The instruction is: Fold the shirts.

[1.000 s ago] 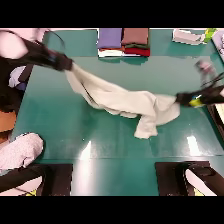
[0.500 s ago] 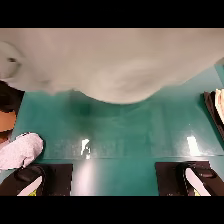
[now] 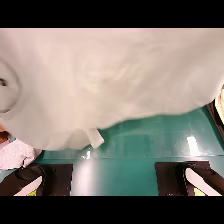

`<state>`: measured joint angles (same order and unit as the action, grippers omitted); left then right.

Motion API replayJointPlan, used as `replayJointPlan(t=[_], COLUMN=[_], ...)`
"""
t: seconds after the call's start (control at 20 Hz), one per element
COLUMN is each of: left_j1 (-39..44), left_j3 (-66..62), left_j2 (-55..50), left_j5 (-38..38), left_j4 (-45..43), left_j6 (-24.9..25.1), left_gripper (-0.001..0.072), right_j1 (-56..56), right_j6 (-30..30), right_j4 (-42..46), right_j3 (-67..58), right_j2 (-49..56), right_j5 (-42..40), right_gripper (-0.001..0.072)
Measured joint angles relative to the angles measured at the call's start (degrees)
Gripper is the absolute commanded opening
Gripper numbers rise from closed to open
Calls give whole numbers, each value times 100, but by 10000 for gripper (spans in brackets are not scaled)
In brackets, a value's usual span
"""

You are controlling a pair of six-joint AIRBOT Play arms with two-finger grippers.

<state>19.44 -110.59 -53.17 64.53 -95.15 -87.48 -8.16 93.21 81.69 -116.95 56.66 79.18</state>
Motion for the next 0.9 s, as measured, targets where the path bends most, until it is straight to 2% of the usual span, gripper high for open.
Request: replayJointPlan(t=[0.2,0.5,0.55,0.6,0.65,0.9], left_j1=[0,0,-2,0,-2,-136], left_j3=[544,1311,1349,1379,1405,1445], left_j2=[-1349,-3259,-3447,-3600,-3727,-3740], left_j5=[553,229,136,90,39,214], left_j4=[-304,-422,-433,-444,-450,-492], left_j6=[55,55,55,55,55,0], left_gripper=[27,28,55,303,493,490], right_j1=[319,684,739,787,835,901], right_j6=[-146,-227,-232,-234,-236,-245], right_j4=[-7,-42,-50,-55,-57,-90], right_j3=[883,1825,1836,1818,1759,1141], right_j2=[955,2535,2732,2905,3067,3373], right_j5=[-76,-658,-708,-745,-776,-476], right_gripper=[15,19,65,306,390,385])
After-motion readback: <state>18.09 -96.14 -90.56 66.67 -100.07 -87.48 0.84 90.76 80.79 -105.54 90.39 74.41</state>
